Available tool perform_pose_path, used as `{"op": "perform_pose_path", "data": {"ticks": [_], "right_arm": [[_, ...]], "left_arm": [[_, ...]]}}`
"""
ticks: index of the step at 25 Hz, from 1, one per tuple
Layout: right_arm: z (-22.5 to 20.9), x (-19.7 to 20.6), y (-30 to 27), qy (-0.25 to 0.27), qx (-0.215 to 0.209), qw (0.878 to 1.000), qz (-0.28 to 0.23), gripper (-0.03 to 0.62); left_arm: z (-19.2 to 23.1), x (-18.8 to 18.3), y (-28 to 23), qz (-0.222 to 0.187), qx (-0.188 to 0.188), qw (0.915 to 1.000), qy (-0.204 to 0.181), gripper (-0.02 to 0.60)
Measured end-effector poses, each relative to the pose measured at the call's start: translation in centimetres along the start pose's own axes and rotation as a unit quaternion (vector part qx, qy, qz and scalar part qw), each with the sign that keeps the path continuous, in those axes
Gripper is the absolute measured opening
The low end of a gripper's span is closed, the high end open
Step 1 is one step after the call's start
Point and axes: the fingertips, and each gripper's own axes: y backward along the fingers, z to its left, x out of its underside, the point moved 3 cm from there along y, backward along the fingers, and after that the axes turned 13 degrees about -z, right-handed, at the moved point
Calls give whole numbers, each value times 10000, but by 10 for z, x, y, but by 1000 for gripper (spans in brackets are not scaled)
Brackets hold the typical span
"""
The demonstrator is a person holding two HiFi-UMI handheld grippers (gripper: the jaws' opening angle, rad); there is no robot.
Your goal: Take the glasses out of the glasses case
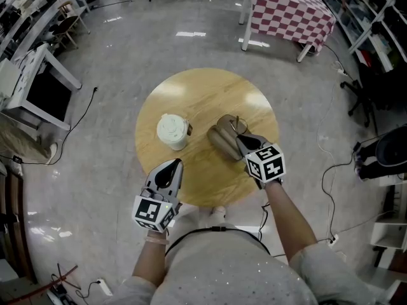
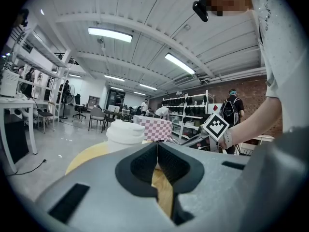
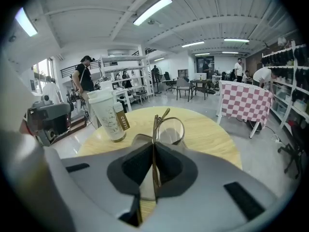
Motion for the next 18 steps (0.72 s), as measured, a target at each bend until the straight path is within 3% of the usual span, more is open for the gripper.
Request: {"op": "perform_pose_path", "data": {"ticks": [18], "right_arm": [[0, -24, 20, -384, -58, 9963, -771, 23]], "left_arm": [[4, -7, -1, -147, -143, 9995, -221, 6]]}}
